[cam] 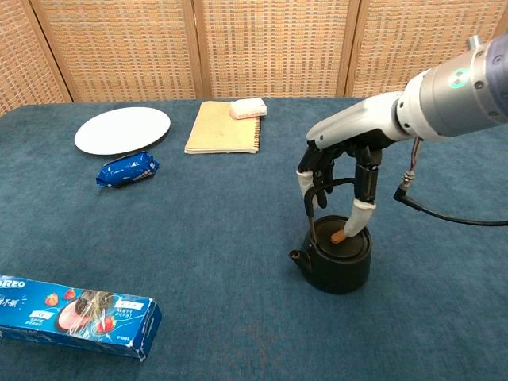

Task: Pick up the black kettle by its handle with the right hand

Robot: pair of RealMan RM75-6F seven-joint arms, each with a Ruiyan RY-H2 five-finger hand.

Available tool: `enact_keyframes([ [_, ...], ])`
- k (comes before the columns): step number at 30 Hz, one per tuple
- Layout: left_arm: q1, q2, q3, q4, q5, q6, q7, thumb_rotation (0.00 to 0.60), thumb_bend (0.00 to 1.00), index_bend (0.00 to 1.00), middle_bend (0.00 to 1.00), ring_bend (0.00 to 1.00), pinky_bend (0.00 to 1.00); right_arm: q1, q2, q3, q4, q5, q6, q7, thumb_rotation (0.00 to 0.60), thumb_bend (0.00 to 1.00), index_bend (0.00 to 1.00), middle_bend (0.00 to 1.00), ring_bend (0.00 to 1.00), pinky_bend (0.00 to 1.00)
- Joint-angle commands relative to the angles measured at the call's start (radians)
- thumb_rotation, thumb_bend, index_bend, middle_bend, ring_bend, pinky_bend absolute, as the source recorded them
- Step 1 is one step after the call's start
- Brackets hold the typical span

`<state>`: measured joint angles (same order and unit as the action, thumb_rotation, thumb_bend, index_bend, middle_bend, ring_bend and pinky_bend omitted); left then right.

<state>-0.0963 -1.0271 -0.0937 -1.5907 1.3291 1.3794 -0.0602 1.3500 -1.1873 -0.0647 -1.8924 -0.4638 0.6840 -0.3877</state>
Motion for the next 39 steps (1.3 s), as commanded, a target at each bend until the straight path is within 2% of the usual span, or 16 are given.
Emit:
enact_keyframes([
  [1, 0.002, 0.001, 0.002, -0.002, 0.004, 0.003, -0.001, 0.600, 0.00, 0.00, 0.00, 0.00, 0.00, -0.031, 0.076, -0.001, -0.087, -0.056, 0.033, 0.012, 0.600, 0.00, 0.45, 0.47, 0.32, 0.00],
  [4, 0.004, 0.002, 0.004, -0.003, 0.010, 0.008, -0.005, 0.600, 0.00, 0.00, 0.00, 0.00, 0.00, -0.080, 0.147, -0.018, -0.166, -0.131, 0.048, 0.029, 0.600, 0.00, 0.44, 0.47, 0.32, 0.00],
  [6, 0.006, 0.003, 0.007, -0.006, 0.016, 0.013, -0.004, 0.600, 0.00, 0.00, 0.00, 0.00, 0.00, -0.147, 0.212, -0.051, -0.232, -0.235, 0.064, 0.043, 0.600, 0.00, 0.44, 0.46, 0.32, 0.00],
  [9, 0.010, 0.004, 0.010, -0.018, 0.031, 0.027, 0.003, 0.600, 0.00, 0.00, 0.00, 0.00, 0.00, -0.222, 0.244, -0.064, -0.252, -0.361, 0.067, 0.082, 0.600, 0.00, 0.43, 0.46, 0.32, 0.00],
  [15, 0.016, 0.006, 0.017, -0.032, 0.046, 0.044, 0.015, 0.600, 0.00, 0.00, 0.00, 0.00, 0.00, -0.367, 0.230, -0.072, -0.221, -0.609, 0.130, 0.154, 0.600, 0.00, 0.43, 0.46, 0.32, 0.00],
  [18, 0.016, 0.005, 0.018, -0.032, 0.047, 0.044, 0.016, 0.600, 0.00, 0.00, 0.00, 0.00, 0.00, -0.454, 0.183, -0.077, -0.173, -0.747, 0.211, 0.180, 0.600, 0.00, 0.41, 0.46, 0.32, 0.00],
  [21, 0.018, 0.006, 0.018, -0.034, 0.049, 0.048, 0.015, 0.600, 0.00, 0.00, 0.00, 0.00, 0.00, -0.512, 0.132, -0.075, -0.126, -0.838, 0.271, 0.200, 0.600, 0.00, 0.39, 0.44, 0.32, 0.00],
  [26, 0.019, 0.007, 0.018, -0.033, 0.046, 0.048, 0.012, 0.600, 0.00, 0.00, 0.00, 0.00, 0.00, -0.560, 0.066, -0.066, -0.073, -0.897, 0.310, 0.168, 0.600, 0.00, 0.41, 0.45, 0.33, 0.00],
  [39, 0.015, 0.005, 0.014, -0.019, 0.033, 0.035, 0.002, 0.600, 0.00, 0.00, 0.00, 0.00, 0.00, -0.583, -0.021, -0.042, -0.020, -0.881, 0.250, 0.099, 0.600, 0.00, 0.44, 0.48, 0.35, 0.00],
])
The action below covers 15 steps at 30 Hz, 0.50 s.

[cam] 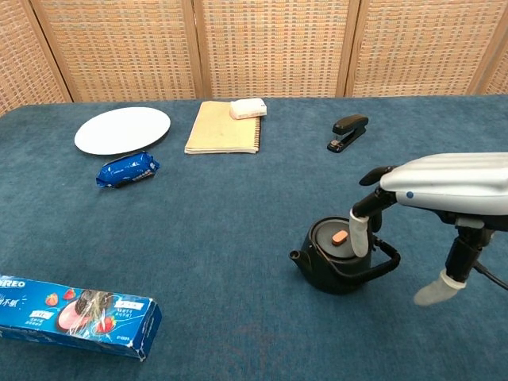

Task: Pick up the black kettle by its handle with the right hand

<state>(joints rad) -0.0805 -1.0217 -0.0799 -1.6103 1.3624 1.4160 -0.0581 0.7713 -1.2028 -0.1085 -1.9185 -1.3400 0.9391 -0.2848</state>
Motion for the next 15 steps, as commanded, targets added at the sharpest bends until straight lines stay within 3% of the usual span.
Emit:
enact_keyframes([
  [1, -0.001, -0.001, 0.000, 0.001, -0.001, -0.002, 0.000, 0.600, 0.00, 0.00, 0.00, 0.00, 0.00, -0.006, -0.010, 0.003, 0.014, -0.010, -0.008, -0.008, 0.600, 0.00, 0.44, 0.48, 0.35, 0.00],
  [15, -0.002, -0.002, 0.000, -0.001, -0.002, -0.002, 0.004, 0.600, 0.00, 0.00, 0.00, 0.00, 0.00, -0.033, -0.036, 0.007, 0.066, -0.049, -0.047, 0.001, 0.600, 0.00, 0.45, 0.49, 0.37, 0.00],
])
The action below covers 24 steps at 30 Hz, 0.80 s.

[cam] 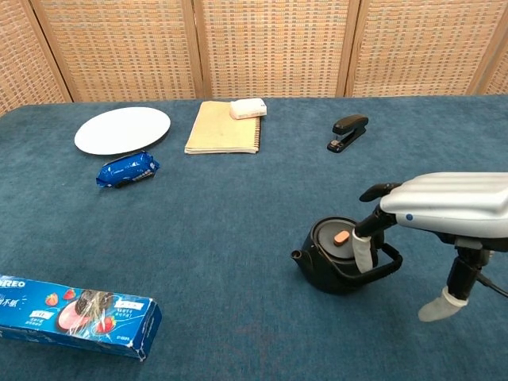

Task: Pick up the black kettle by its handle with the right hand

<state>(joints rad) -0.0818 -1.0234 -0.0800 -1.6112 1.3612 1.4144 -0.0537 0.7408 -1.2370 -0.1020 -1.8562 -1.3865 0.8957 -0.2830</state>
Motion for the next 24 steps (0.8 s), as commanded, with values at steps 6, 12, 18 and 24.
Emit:
enact_keyframes([
  [6, 0.000, 0.000, 0.000, 0.001, -0.002, -0.001, 0.000, 0.600, 0.00, 0.00, 0.00, 0.00, 0.00, -0.007, -0.016, -0.005, 0.032, -0.025, -0.026, -0.015, 0.600, 0.00, 0.45, 0.50, 0.37, 0.00],
  [12, 0.000, 0.000, -0.001, 0.002, -0.002, 0.000, 0.000, 0.600, 0.00, 0.00, 0.00, 0.00, 0.00, -0.006, -0.039, -0.005, 0.057, -0.034, -0.050, -0.041, 0.600, 0.00, 0.46, 0.51, 0.38, 0.00],
  [18, 0.001, 0.000, -0.002, 0.003, -0.004, 0.000, -0.004, 0.600, 0.00, 0.00, 0.00, 0.00, 0.00, -0.007, -0.058, -0.004, 0.082, -0.038, -0.060, -0.074, 0.600, 0.00, 0.49, 0.54, 0.39, 0.00],
  [24, 0.001, 0.001, -0.003, 0.006, -0.005, 0.000, -0.010, 0.600, 0.00, 0.00, 0.00, 0.00, 0.00, -0.014, -0.087, -0.001, 0.126, -0.067, -0.048, -0.116, 0.600, 0.00, 0.67, 0.71, 0.48, 0.00],
])
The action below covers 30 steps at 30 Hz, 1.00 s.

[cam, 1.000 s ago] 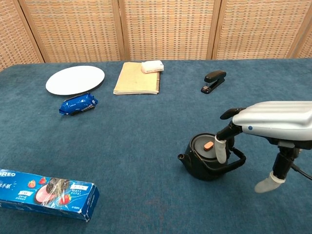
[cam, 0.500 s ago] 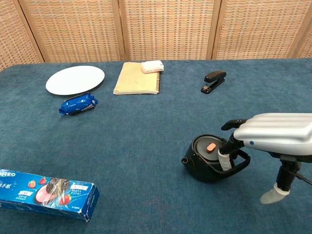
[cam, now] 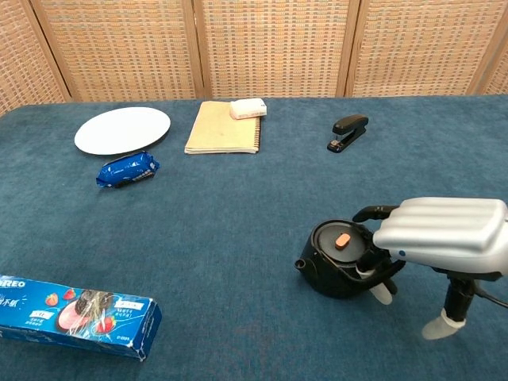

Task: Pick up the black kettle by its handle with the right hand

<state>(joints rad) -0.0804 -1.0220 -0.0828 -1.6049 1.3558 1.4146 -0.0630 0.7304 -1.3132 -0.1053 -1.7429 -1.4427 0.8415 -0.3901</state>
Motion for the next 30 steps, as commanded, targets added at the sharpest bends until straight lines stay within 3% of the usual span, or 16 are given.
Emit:
enact_keyframes([
  [1, 0.000, 0.000, 0.000, 0.000, 0.000, 0.000, -0.001, 0.600, 0.00, 0.00, 0.00, 0.00, 0.00, -0.003, -0.015, 0.005, 0.018, -0.017, 0.008, -0.008, 0.600, 0.00, 0.71, 0.74, 0.49, 0.00],
  [6, 0.000, 0.001, -0.001, 0.000, 0.000, 0.000, -0.001, 0.600, 0.00, 0.00, 0.00, 0.00, 0.00, 0.005, -0.024, 0.023, 0.021, -0.018, -0.003, 0.010, 0.600, 0.00, 0.91, 0.88, 0.57, 0.00],
  [9, 0.000, 0.002, -0.001, -0.002, 0.001, 0.001, -0.001, 0.600, 0.00, 0.00, 0.00, 0.00, 0.00, 0.023, -0.024, 0.051, 0.008, -0.001, -0.023, 0.028, 0.600, 0.00, 0.98, 0.93, 0.62, 0.00],
  [16, 0.003, 0.002, -0.001, 0.004, 0.000, 0.002, -0.013, 0.600, 0.00, 0.00, 0.00, 0.00, 0.00, 0.058, -0.013, 0.113, -0.028, 0.081, -0.070, 0.073, 0.599, 0.00, 1.00, 1.00, 0.72, 0.00],
  [17, 0.003, 0.002, -0.001, 0.006, 0.000, 0.002, -0.015, 0.600, 0.00, 0.00, 0.00, 0.00, 0.00, 0.062, -0.012, 0.120, -0.032, 0.093, -0.074, 0.077, 0.568, 0.00, 1.00, 1.00, 0.74, 0.00],
  [21, 0.004, 0.003, -0.002, 0.010, 0.001, 0.004, -0.025, 0.600, 0.00, 0.00, 0.00, 0.00, 0.00, 0.079, -0.003, 0.154, -0.049, 0.151, -0.093, 0.100, 0.297, 0.00, 1.00, 1.00, 0.81, 0.00],
  [24, 0.005, 0.004, -0.003, 0.012, 0.001, 0.005, -0.032, 0.600, 0.00, 0.00, 0.00, 0.00, 0.00, 0.093, 0.011, 0.171, -0.060, 0.191, -0.110, 0.108, 0.246, 0.00, 1.00, 1.00, 0.83, 0.00],
  [30, 0.007, 0.006, -0.003, 0.016, 0.003, 0.006, -0.044, 0.600, 0.00, 0.00, 0.00, 0.00, 0.00, 0.106, 0.025, 0.201, -0.094, 0.298, -0.086, 0.077, 0.218, 0.00, 1.00, 1.00, 0.84, 0.00],
])
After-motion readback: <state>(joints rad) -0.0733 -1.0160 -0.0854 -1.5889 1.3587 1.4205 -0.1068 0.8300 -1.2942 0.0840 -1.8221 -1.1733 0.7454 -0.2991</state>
